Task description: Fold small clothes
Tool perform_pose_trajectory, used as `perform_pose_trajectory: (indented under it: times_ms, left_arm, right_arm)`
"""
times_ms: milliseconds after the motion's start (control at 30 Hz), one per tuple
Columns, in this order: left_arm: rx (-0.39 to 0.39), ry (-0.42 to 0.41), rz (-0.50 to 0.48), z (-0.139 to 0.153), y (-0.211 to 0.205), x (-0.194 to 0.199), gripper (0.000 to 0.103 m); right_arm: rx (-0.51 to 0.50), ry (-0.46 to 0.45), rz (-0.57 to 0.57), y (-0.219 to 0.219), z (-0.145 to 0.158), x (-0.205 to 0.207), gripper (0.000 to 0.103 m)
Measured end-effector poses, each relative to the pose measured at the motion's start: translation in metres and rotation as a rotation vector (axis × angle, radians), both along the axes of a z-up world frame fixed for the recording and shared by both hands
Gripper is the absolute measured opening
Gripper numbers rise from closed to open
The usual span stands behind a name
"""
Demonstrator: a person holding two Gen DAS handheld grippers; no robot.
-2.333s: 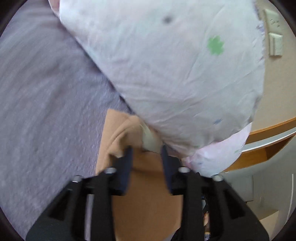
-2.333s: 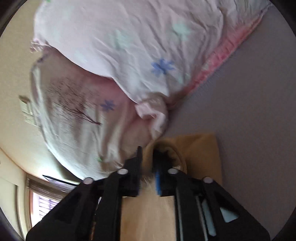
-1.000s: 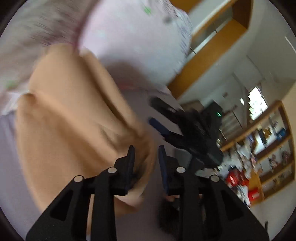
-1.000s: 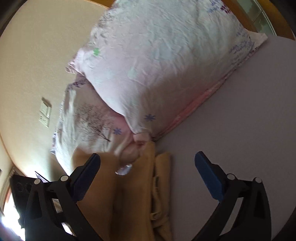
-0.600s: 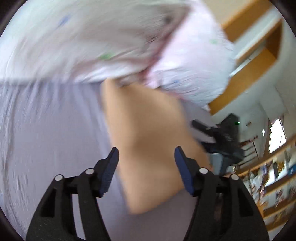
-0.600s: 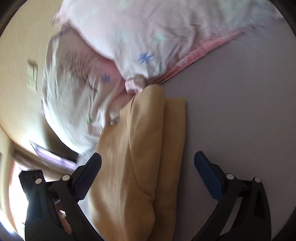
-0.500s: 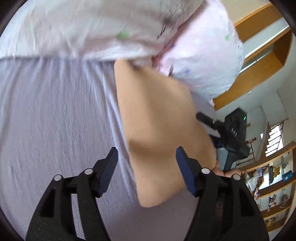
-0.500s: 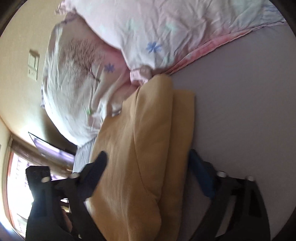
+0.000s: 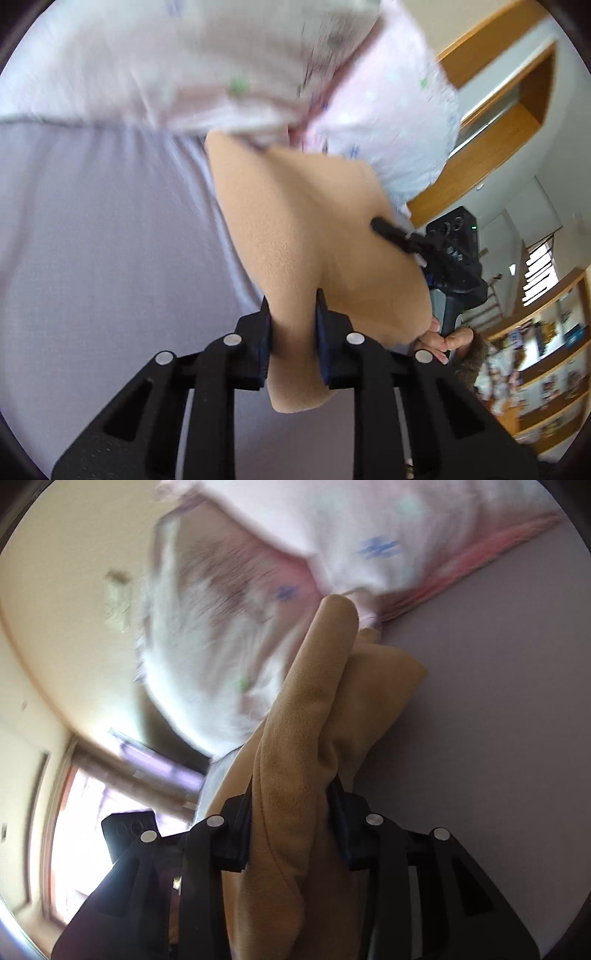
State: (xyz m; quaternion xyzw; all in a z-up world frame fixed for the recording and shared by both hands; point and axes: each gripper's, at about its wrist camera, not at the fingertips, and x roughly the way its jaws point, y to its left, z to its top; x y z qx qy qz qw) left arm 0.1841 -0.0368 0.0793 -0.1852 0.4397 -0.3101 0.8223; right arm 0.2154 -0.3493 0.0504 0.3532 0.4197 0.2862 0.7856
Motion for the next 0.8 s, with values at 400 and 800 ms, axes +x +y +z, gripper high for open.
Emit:
perform_pose_trajectory:
  times_ms: [400,800]
  left_arm:
    - [0.008,-0.112,-0.047,0.030,0.030,-0.065,0.071]
    - [0.448,-0.100,0.082,0.006,-0.017,-0.111,0.101]
  right_arm:
    - [0.168,-0.090,0.131,0.053,0.055,-0.100,0.097]
    - [-0.402,-0.066,-0.139,0.074,0.054,-0.134,0.102]
